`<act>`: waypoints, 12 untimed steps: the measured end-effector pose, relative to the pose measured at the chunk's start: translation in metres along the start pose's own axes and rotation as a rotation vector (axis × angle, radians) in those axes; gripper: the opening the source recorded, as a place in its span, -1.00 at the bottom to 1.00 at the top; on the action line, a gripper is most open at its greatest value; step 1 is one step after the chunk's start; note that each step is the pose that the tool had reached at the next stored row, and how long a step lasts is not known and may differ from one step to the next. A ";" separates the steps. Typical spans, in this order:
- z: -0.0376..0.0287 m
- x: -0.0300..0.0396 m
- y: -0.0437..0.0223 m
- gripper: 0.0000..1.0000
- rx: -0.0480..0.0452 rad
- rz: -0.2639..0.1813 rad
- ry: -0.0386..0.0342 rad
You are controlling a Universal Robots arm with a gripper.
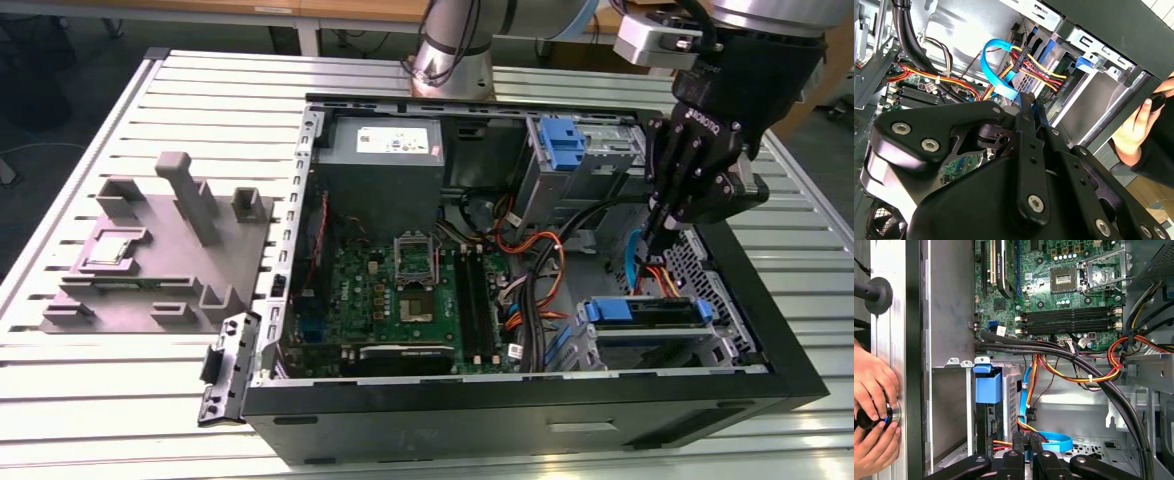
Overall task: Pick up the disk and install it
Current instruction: 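Insert the second disk wire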
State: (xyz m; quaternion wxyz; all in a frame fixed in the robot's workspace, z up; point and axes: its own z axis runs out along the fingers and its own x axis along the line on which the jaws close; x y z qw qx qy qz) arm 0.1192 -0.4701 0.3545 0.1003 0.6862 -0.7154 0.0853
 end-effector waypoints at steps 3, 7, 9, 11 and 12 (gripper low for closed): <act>0.0000 0.0000 0.0000 -0.68 0.0000 0.000 0.0000; 0.0002 0.0006 0.0002 -0.68 0.0000 0.000 -0.0001; 0.0009 0.0031 0.0007 -0.68 0.0006 -0.001 -0.0004; 0.0019 0.0065 0.0011 -0.68 0.0018 -0.002 -0.0013; 0.0025 0.0083 0.0013 -0.68 0.0026 -0.002 -0.0023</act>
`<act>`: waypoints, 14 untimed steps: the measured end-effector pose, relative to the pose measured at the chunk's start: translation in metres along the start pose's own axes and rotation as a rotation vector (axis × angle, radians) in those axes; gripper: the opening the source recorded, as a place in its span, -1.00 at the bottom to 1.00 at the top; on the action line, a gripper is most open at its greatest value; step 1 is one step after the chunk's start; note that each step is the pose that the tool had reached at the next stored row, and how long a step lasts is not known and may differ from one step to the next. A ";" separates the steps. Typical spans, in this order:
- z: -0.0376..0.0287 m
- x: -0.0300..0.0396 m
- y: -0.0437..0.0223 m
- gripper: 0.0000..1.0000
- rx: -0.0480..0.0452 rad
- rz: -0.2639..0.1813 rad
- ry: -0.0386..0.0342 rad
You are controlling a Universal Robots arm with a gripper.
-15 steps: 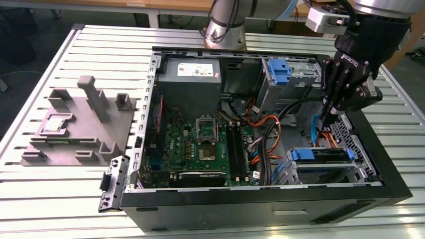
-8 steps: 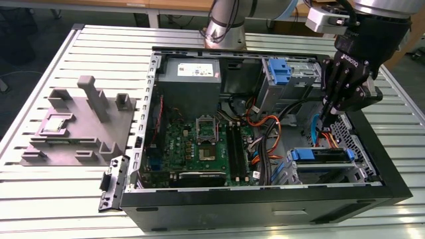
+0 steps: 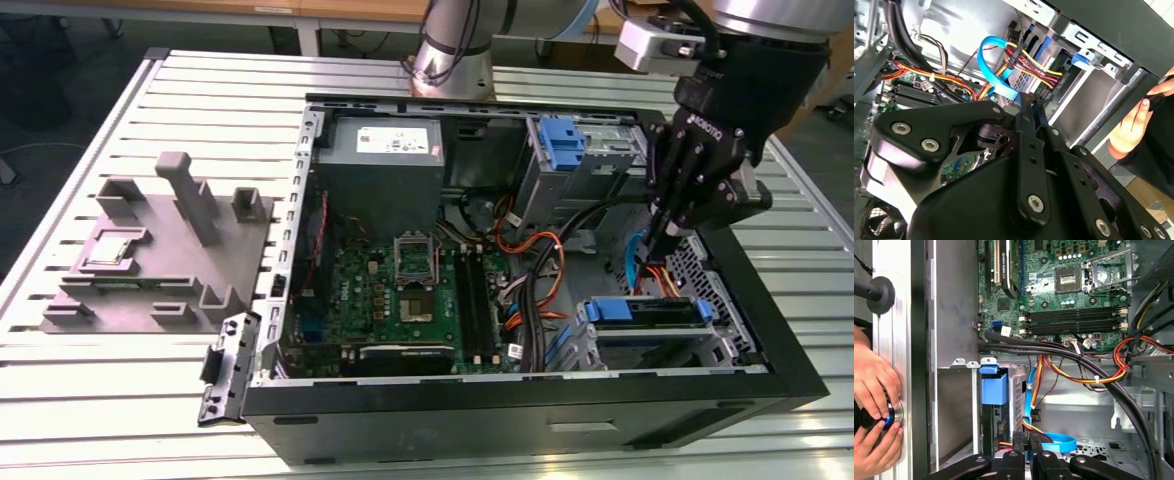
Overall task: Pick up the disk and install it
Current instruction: 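Insert the second disk wire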
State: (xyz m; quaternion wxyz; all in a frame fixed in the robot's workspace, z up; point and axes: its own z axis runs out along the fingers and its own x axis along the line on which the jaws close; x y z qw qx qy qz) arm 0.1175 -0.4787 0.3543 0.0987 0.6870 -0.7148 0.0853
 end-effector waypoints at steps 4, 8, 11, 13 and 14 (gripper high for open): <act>0.0023 0.0043 0.0017 -0.68 0.0043 0.001 -0.0267; 0.0039 0.0065 0.0065 -0.68 0.0328 0.008 -0.0385; 0.0054 0.0094 0.0082 -0.68 0.0495 0.012 -0.0480; 0.0069 0.0124 0.0086 -0.68 0.0543 0.013 -0.0567; 0.0077 0.0139 0.0087 -0.68 0.0562 0.014 -0.0614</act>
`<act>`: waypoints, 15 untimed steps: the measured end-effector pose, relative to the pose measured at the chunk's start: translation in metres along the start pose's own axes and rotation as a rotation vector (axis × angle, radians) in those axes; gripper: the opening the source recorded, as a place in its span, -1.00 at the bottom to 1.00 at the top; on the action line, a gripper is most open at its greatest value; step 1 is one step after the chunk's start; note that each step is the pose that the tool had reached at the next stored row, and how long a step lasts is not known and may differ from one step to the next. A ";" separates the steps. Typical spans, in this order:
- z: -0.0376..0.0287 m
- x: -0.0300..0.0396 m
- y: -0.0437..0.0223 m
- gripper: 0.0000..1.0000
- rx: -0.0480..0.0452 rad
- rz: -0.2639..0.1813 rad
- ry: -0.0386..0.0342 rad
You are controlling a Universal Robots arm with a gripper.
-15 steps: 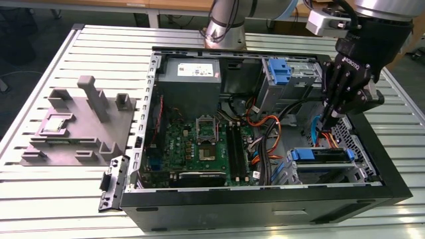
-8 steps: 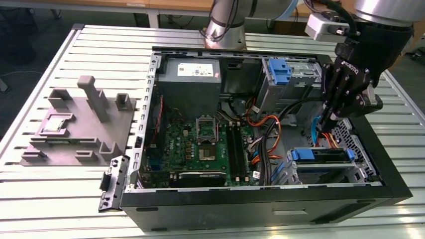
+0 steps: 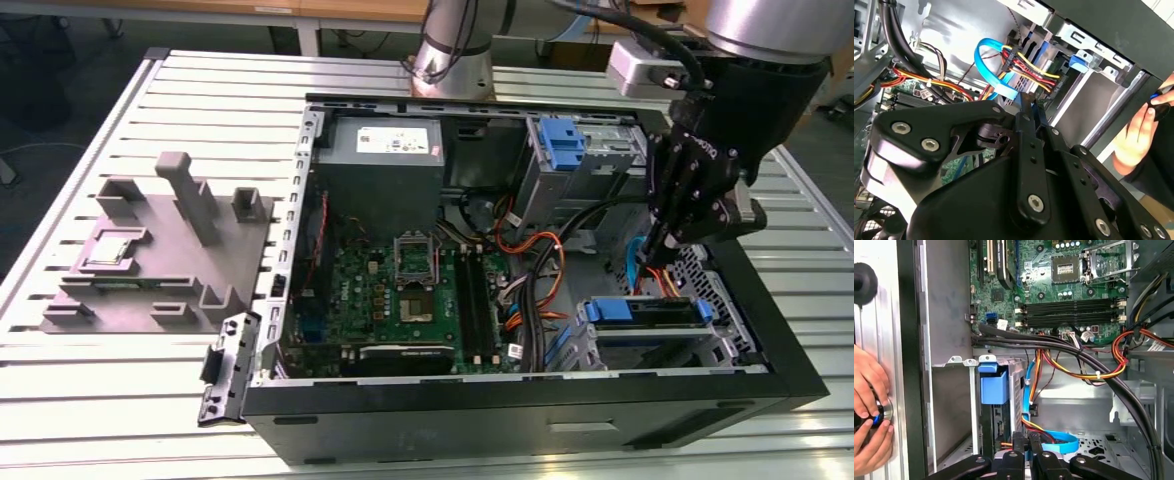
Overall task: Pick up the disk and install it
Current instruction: 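Insert the second disk wire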
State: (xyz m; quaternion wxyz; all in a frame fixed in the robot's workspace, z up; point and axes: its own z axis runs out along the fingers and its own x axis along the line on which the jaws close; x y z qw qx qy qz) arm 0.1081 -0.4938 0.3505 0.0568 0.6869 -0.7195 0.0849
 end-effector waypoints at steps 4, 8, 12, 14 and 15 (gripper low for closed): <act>0.0026 0.0056 0.0017 -0.68 0.0061 0.002 -0.0227; 0.0033 0.0075 0.0039 -0.68 0.0097 0.004 -0.0416; 0.0036 0.0088 0.0039 -0.68 0.0098 0.004 -0.0417; 0.0036 0.0089 0.0039 -0.68 0.0097 0.004 -0.0416; 0.0036 0.0089 0.0039 -0.68 0.0098 0.004 -0.0416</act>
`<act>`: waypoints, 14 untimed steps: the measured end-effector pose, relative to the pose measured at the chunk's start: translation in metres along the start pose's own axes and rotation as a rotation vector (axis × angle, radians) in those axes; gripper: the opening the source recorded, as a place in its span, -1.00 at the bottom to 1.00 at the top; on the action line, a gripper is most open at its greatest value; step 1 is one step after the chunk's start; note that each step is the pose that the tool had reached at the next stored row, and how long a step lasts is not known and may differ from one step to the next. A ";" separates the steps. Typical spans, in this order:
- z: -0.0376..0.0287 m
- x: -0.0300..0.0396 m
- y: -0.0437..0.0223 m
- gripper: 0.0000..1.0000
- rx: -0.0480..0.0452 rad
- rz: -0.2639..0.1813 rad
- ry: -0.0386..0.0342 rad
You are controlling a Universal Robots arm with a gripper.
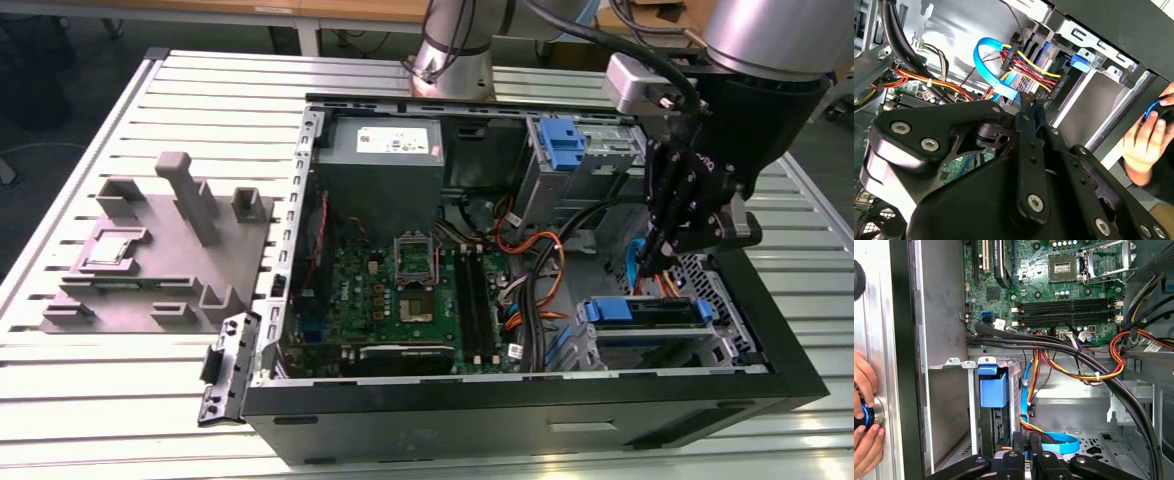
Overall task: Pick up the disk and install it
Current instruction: 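Insert the second disk wire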
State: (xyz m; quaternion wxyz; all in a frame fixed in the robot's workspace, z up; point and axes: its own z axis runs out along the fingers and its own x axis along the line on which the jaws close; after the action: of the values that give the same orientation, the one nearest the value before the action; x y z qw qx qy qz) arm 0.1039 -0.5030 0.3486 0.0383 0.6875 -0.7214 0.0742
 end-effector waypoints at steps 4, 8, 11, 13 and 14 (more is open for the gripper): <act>0.0000 0.0001 0.0000 -0.68 0.0000 0.000 0.0000; 0.0000 0.0003 0.0006 -0.68 0.0024 0.000 -0.0002; 0.0004 0.0026 0.0024 -0.68 0.0078 -0.001 -0.0049; 0.0013 0.0068 0.0028 -0.68 0.0099 -0.001 -0.0078; 0.0022 0.0098 0.0027 -0.68 0.0101 0.000 -0.0089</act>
State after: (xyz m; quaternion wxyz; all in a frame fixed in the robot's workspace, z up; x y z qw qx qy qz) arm 0.1007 -0.5130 0.3479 0.0316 0.6881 -0.7210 0.0748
